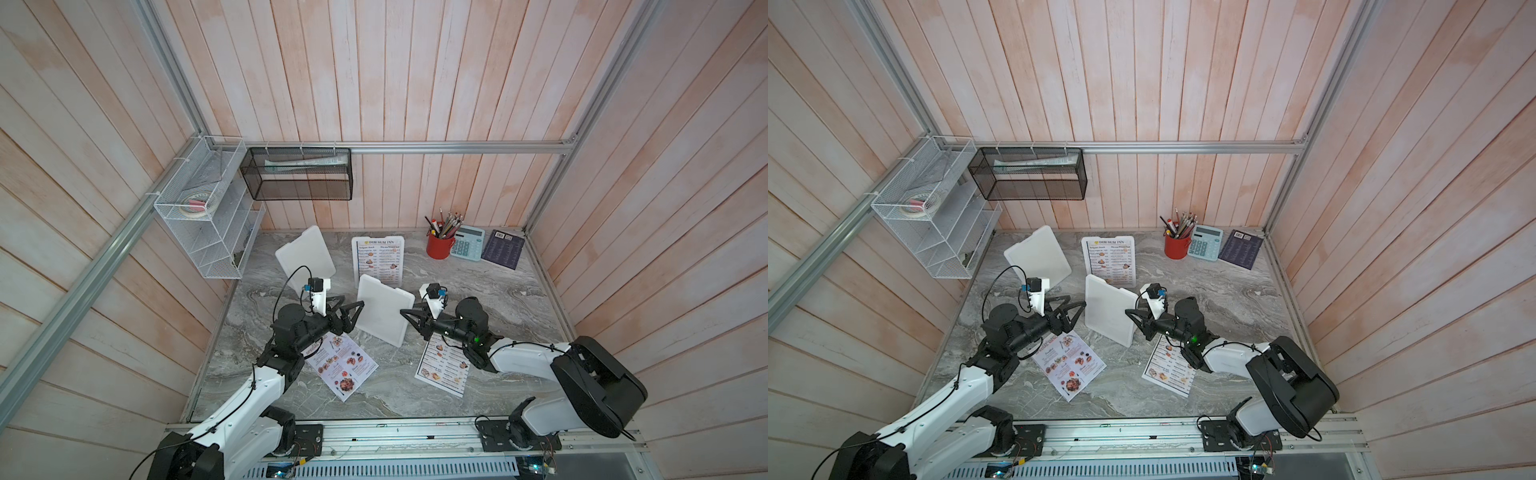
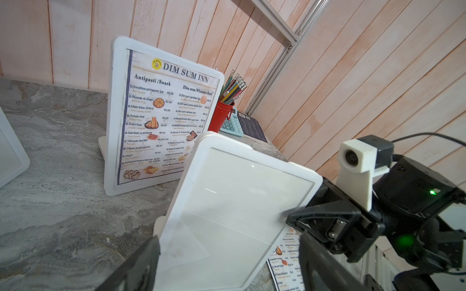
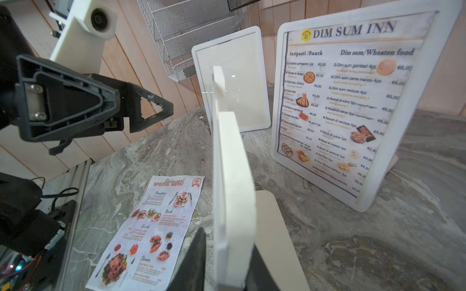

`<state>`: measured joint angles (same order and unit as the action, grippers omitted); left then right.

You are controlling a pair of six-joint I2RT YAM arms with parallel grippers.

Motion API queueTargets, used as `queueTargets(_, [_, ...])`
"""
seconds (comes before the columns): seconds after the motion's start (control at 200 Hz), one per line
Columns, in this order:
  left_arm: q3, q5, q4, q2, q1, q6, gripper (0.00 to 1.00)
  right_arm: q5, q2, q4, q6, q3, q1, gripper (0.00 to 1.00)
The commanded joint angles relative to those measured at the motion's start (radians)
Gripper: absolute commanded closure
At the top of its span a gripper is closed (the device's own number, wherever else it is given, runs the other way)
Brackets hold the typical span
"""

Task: Insert the menus into the narrow rack
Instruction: Move the narrow rack to the center of the board.

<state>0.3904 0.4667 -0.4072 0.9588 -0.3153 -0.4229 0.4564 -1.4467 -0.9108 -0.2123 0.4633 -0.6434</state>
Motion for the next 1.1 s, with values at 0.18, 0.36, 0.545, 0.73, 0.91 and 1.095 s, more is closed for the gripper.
queueTargets(0.18, [-0.004,-0.065,0.015,-0.028,-0.004,-0.043,0.07,-0.010,-0.052,-0.099,-0.070,-0.033,0.089,0.64])
queueTargets(0.36, [-0.009,-0.148,0.035,-0.056,-0.004,-0.133,0.00,-0.021,-0.095,-0.097,-0.088,0.004,0.115,0.64])
queueTargets(0.545, [0.006,-0.279,0.139,-0.086,-0.002,-0.275,0.00,-0.038,-0.118,-0.078,-0.104,0.035,0.116,0.64])
queueTargets(0.73, [-0.011,-0.234,0.111,-0.129,-0.001,-0.289,0.00,-0.103,-0.018,-0.046,-0.126,-0.008,0.116,0.58])
queueTargets(0.91, [-0.082,-0.178,0.052,-0.219,-0.001,-0.286,0.00,-0.333,0.208,0.116,-0.239,-0.092,0.118,0.39])
queueTargets(1.095, [-0.106,-0.200,0.174,-0.264,0.000,-0.337,0.00,-0.639,0.430,0.484,-0.537,-0.142,0.120,0.29])
